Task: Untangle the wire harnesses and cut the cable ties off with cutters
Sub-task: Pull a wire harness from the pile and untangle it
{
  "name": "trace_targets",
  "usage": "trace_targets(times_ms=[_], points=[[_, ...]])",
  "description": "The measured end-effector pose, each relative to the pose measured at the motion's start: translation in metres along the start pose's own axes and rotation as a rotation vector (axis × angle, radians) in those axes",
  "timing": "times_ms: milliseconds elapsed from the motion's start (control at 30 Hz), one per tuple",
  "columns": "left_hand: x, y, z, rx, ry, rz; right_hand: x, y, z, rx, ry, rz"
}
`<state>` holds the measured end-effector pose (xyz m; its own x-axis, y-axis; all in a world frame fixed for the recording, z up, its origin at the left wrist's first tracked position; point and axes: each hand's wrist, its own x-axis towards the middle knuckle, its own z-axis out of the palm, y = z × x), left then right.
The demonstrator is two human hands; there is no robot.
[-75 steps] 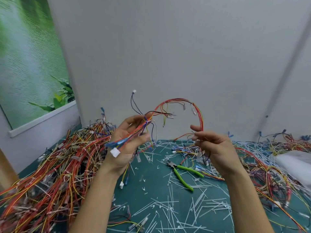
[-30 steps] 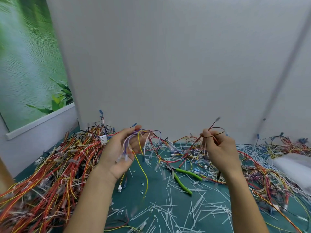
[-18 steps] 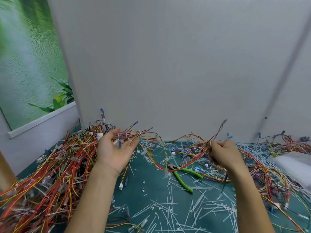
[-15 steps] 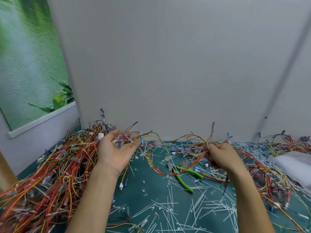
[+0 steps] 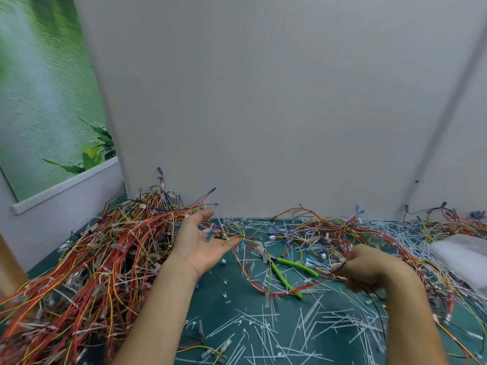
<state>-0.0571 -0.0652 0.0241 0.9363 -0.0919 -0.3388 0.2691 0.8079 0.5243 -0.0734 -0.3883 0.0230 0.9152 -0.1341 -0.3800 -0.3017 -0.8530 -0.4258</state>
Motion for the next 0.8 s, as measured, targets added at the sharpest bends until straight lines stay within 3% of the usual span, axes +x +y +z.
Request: trace_targets(times_ms=[200, 333, 533, 700, 800], points=[[0.003, -0.007, 0.0, 0.042, -0.026, -0.023, -0.03, -0.016, -0.015, -0.093, 0.182, -0.083], [0.002, -0.008, 0.003, 0.057, -0.028, -0.002, -0.051, -0.032, -0.014, -0.02, 0.288, -0.314], [-0.006, -0.01, 0.008, 0.086, -0.064, -0.017, -0.041, -0.078, 0.03, -0.012, 0.11, -0.611], [-0.015, -0.011, 0.013, 0.184, -0.208, -0.069, -0.023, -0.103, 0.065, 0.051, 0.261, -0.799], [-0.018, -0.007, 0.012, 0.293, -0.291, -0.096, -0.019, -0.103, 0.065, 0.136, 0.278, -0.822]])
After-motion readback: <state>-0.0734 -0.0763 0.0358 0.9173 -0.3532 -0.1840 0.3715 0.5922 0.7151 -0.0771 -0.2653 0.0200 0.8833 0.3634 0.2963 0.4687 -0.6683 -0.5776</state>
